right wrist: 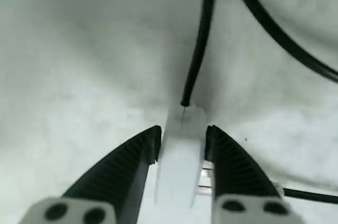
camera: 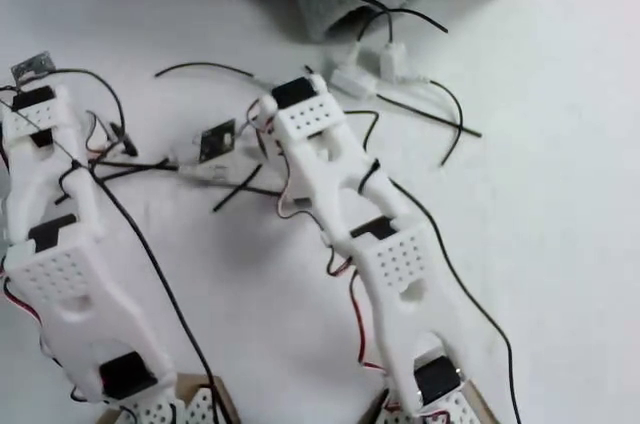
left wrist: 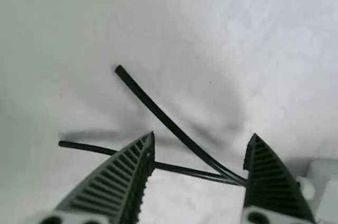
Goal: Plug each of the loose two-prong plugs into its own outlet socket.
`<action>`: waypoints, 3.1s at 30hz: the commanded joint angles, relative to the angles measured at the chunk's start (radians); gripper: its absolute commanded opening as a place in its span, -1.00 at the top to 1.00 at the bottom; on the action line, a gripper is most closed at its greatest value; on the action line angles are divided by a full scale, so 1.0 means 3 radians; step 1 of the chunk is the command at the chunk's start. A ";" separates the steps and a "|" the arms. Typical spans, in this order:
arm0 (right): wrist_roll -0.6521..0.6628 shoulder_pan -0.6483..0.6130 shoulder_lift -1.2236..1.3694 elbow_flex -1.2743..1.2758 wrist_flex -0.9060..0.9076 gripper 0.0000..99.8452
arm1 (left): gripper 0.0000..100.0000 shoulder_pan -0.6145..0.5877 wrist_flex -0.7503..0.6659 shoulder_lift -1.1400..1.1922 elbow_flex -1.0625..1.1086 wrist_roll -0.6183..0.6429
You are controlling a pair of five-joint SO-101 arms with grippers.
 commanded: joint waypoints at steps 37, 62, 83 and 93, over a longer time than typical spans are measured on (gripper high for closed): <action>-0.0905 0.0018 -0.1864 -0.0987 0.0038 0.97 | 0.46 0.0043 -0.0102 -0.0028 -0.0051 0.0000; -0.0056 0.2033 -0.5209 0.2818 -0.0857 0.97 | 0.46 0.0043 -0.0102 -0.0028 -0.0051 0.0000; 0.1181 0.2800 -0.5854 0.6741 -0.5168 0.97 | 0.46 0.0043 -0.0102 -0.0023 -0.0051 0.0000; 0.1335 0.3204 -0.5854 0.7462 -0.5941 0.97 | 0.46 0.0043 -0.0102 -0.0033 -0.0051 0.0000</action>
